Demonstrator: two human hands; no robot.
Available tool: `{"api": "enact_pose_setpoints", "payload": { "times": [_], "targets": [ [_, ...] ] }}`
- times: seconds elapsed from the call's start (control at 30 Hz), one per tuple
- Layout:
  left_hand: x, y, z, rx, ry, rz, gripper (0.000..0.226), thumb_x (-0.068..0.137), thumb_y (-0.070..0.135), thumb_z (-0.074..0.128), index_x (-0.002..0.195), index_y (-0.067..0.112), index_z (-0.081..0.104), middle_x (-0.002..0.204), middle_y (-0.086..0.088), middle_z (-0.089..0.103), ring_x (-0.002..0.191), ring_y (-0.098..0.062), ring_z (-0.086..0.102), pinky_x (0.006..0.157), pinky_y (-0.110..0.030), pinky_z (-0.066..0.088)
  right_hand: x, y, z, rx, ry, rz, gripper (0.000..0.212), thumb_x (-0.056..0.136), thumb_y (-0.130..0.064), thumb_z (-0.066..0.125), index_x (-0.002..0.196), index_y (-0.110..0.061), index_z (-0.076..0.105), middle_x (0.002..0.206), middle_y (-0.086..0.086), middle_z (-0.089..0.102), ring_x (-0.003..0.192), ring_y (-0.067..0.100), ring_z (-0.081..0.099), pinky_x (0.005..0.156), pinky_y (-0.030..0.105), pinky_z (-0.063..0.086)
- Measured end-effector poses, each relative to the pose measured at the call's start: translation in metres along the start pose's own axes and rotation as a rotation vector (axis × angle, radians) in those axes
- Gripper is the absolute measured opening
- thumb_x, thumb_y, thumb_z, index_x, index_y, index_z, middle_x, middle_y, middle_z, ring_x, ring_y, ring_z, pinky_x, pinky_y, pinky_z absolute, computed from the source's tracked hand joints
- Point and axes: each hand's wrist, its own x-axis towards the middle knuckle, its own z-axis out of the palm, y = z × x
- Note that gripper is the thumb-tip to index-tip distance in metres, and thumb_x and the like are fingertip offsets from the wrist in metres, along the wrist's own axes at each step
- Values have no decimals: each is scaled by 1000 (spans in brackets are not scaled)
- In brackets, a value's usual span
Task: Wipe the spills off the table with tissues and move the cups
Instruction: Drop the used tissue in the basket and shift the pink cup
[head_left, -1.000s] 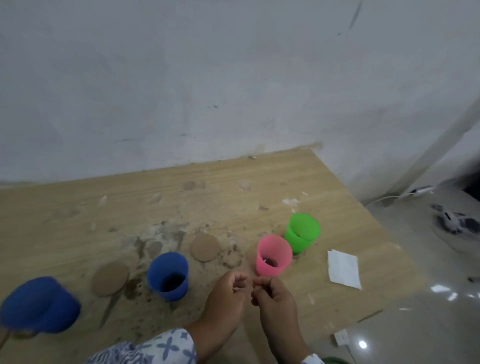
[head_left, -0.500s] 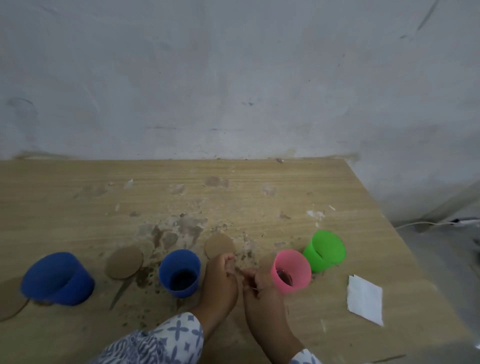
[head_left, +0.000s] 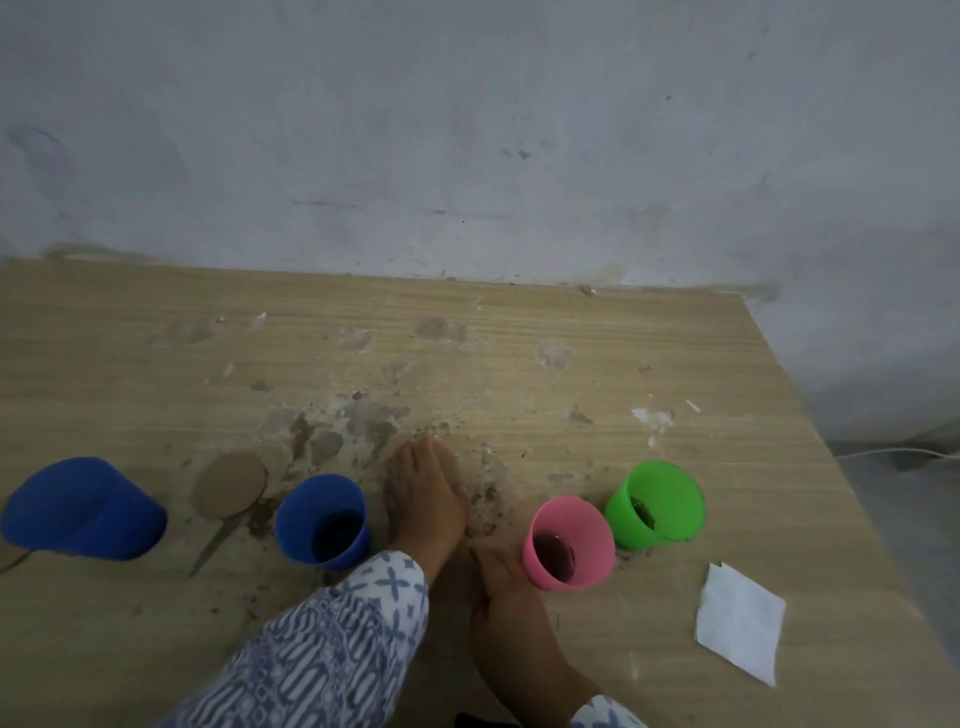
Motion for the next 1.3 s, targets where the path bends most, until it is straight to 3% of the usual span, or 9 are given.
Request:
{"api": "enact_pose_setpoints", "payload": {
  "times": [0.17, 0.4, 0.57, 0.63, 0.77, 0.93, 1.07, 1.2, 1.3],
  "targets": [
    [-4, 0, 0, -14, 36, 31, 74, 93, 20, 52, 151, 18, 7, 155, -8, 17, 142, -27, 17, 116, -40, 18, 2, -5, -7, 11, 1, -40, 49, 75, -6, 39, 119, -14, 57, 109, 7, 61, 98, 11, 52, 85, 18, 36],
    [-20, -3, -14, 25, -49, 103, 86, 89, 34, 60, 151, 23, 2, 149, -9, 22, 136, -28, 21, 111, -40, 22, -2, -2, -2, -65, 11, 0, 56, 75, -20, 31, 123, -3, 55, 110, 18, 64, 97, 31, 64, 86, 38, 49],
    [-28, -12, -11, 28, -116, 225, 91, 85, 39, 64, 151, 20, 4, 153, -5, 22, 140, -21, 20, 114, -36, 18, -4, -12, -8, -116, 70, -33, 52, 77, -20, 35, 122, -3, 55, 112, 10, 66, 103, 13, 58, 93, 13, 31],
    [-29, -11, -8, 21, -132, 249, 88, 86, 36, 63, 151, 19, 6, 155, -5, 20, 141, -21, 20, 115, -35, 18, -8, -20, -13, -85, 82, -28, 57, 78, -25, 31, 126, -2, 52, 119, 11, 62, 110, 6, 48, 96, 11, 25],
    [-33, -4, 2, -21, -139, 297, 73, 94, 30, 52, 151, 21, 7, 154, -6, 22, 140, -21, 20, 113, -33, 20, -15, -28, -21, -64, 63, -54, 60, 79, -26, 28, 130, -2, 47, 130, 14, 53, 123, 13, 41, 104, 12, 20],
    [-32, -1, 6, -54, -163, 299, 60, 100, 31, 40, 151, 19, 10, 156, -7, 21, 141, -20, 20, 113, -31, 20, -23, -38, -29, -32, 70, -98, 59, 81, -26, 28, 133, -6, 44, 136, 12, 48, 128, 20, 41, 105, 15, 24],
    [-35, -2, 2, -173, -218, 273, 59, 99, 31, 39, 151, 19, 13, 156, -6, 20, 143, -21, 18, 116, -36, 17, -28, -46, -40, -37, 142, -140, 57, 81, -26, 30, 132, -6, 46, 134, 10, 49, 126, 10, 37, 102, 7, 23],
    [-34, -15, 6, -148, -259, 368, 91, 83, 50, 62, 151, 22, 8, 158, -2, 16, 145, -19, 12, 118, -40, 15, -28, -48, -57, -84, 209, -132, 53, 81, -24, 33, 127, -6, 51, 125, 13, 58, 115, 14, 50, 89, 15, 35],
    [-40, -13, 5, -183, -292, 436, 99, 80, 54, 66, 151, 25, 4, 159, 3, 8, 146, -15, -1, 118, -38, 7, -27, -45, -77, -86, 285, -123, 46, 80, -24, 41, 120, -8, 57, 117, 9, 61, 100, 19, 60, 79, 14, 40]
  ]
}}
